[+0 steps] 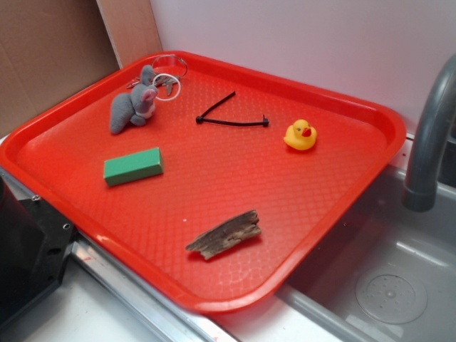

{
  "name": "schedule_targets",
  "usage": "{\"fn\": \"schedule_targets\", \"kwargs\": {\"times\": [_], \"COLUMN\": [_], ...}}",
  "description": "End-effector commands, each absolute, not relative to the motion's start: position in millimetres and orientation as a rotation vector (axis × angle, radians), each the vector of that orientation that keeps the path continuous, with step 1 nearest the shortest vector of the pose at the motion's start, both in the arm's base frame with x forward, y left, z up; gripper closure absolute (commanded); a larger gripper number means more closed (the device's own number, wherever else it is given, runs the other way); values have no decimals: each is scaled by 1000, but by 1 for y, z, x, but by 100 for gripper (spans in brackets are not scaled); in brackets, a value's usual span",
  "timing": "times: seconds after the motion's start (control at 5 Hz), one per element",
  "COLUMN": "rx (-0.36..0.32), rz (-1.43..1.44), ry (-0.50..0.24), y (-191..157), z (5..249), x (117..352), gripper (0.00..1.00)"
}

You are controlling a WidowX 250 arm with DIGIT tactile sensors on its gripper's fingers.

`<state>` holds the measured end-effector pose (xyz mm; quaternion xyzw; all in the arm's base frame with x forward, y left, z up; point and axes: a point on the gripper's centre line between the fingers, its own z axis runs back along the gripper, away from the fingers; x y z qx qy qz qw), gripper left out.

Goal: Grab the gray animal.

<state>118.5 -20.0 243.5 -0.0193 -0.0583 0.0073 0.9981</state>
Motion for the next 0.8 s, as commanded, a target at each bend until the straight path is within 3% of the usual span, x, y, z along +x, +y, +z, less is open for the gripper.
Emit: {"fn": "schedule_targets", "kwargs": {"times": [0.0, 0.2, 0.4, 0.6], "rx": [-39, -30, 20, 101], "rz": [15, 21, -42, -297], "ry": [-117, -99, -136, -166], "y": [-20, -19, -16, 0], "z": [244, 234, 230, 209], "x": [119, 163, 211, 260], "gripper": [0, 0, 0, 0]}}
